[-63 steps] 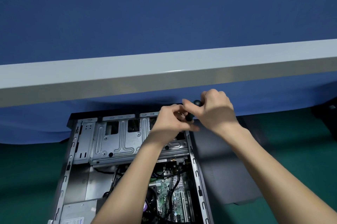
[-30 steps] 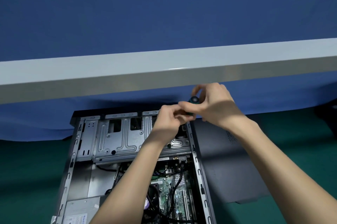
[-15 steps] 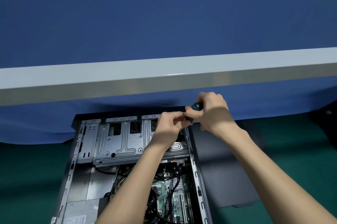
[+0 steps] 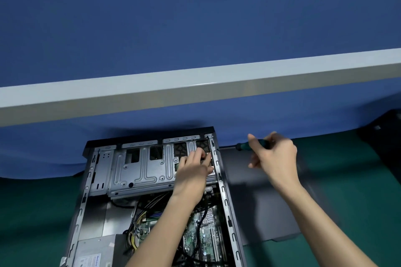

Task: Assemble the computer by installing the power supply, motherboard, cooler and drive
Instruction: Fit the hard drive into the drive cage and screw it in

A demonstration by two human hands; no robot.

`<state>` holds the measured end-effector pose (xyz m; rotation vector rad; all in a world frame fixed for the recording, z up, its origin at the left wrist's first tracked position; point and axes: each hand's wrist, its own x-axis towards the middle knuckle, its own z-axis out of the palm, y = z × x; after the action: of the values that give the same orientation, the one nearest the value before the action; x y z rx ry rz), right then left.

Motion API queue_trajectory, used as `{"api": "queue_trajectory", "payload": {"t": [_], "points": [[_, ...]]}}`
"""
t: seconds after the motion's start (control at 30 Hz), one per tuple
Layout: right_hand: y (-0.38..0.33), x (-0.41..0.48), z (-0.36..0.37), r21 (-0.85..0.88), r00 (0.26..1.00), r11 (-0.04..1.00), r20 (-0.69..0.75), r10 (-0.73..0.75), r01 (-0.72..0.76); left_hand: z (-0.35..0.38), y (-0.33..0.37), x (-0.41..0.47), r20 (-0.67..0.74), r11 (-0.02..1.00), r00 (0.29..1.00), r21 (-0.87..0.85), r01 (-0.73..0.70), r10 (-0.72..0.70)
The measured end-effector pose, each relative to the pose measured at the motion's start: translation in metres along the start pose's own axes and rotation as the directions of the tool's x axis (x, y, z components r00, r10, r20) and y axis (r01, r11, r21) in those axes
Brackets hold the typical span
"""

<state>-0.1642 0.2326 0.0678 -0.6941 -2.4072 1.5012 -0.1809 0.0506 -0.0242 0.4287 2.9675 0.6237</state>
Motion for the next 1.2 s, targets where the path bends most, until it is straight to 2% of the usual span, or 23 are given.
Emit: {"api": "queue_trajectory", "payload": {"t": [0.13, 0.2, 0.3, 0.4, 0.53, 0.63, 0.7, 0.77, 0.83, 0.9, 0.93, 0.97, 1.03, 1.1, 1.17, 1.2], "points": [[0.019, -0.008, -0.009, 0.119, 0.999, 0.992, -0.001, 0.053, -0.052, -0.007, 0.004, -0.004, 0.079, 0.997, 0.997, 0.068, -0.03, 0.025], [0.029, -0.012, -0.012, 0.149, 0.999, 0.988, 0.0, 0.047, -0.046, -0.013, 0.007, -0.008, 0.118, 0.999, 0.993, -0.021, 0.032, -0.029], [0.049, -0.02, -0.018, 0.217, 0.996, 0.973, -0.019, 0.085, -0.079, -0.016, 0.013, -0.019, 0.067, 0.987, 0.996, -0.142, 0.073, -0.064], [0.077, -0.032, -0.02, 0.276, 0.983, 0.943, 0.041, 0.18, -0.185, -0.009, 0.024, -0.046, -0.007, 0.97, 0.997, -0.233, 0.071, -0.075], [0.118, -0.058, -0.009, 0.194, 0.929, 0.91, 0.133, 0.345, -0.366, 0.005, 0.046, -0.083, -0.079, 0.971, 0.996, -0.239, 0.022, -0.042], [0.132, -0.072, -0.008, 0.299, 0.887, 0.836, 0.144, 0.438, -0.461, 0.012, 0.06, -0.095, -0.104, 0.957, 0.993, -0.29, 0.03, -0.063], [0.127, -0.074, -0.012, 0.382, 0.902, 0.817, 0.147, 0.407, -0.431, 0.009, 0.071, -0.092, -0.034, 0.855, 0.979, -0.495, 0.158, -0.2], [0.111, -0.072, -0.016, 0.475, 0.938, 0.809, 0.156, 0.31, -0.347, 0.004, 0.082, -0.079, 0.1, 0.675, 0.942, -0.673, 0.302, -0.321], [0.09, -0.071, -0.019, 0.503, 0.966, 0.826, 0.178, 0.189, -0.255, 0.0, 0.094, -0.066, 0.232, 0.476, 0.91, -0.793, 0.381, -0.343], [0.07, -0.074, -0.018, 0.475, 0.97, 0.862, 0.229, 0.076, -0.18, -0.006, 0.108, -0.056, 0.324, 0.217, 0.887, -0.888, 0.405, -0.329], [0.062, -0.076, -0.017, 0.455, 0.963, 0.877, 0.266, 0.035, -0.158, -0.009, 0.113, -0.052, 0.331, 0.147, 0.88, -0.906, 0.398, -0.341], [0.056, -0.076, -0.015, 0.441, 0.95, 0.885, 0.312, 0.007, -0.151, -0.01, 0.115, -0.049, 0.315, 0.138, 0.875, -0.912, 0.386, -0.368], [0.05, -0.074, -0.016, 0.409, 0.903, 0.894, 0.429, -0.013, -0.182, -0.013, 0.113, -0.045, 0.234, 0.248, 0.868, -0.897, 0.367, -0.438], [0.056, -0.067, -0.02, 0.346, 0.87, 0.901, 0.489, 0.065, -0.262, -0.015, 0.1, -0.045, 0.163, 0.355, 0.864, -0.863, 0.359, -0.477], [0.082, -0.057, -0.025, 0.231, 0.891, 0.894, 0.347, 0.292, -0.383, -0.013, 0.079, -0.05, 0.134, 0.46, 0.855, -0.796, 0.394, -0.501], [0.1, -0.053, -0.027, 0.192, 0.864, 0.854, 0.26, 0.431, -0.483, -0.01, 0.067, -0.053, 0.111, 0.546, 0.857, -0.728, 0.415, -0.504]]}}
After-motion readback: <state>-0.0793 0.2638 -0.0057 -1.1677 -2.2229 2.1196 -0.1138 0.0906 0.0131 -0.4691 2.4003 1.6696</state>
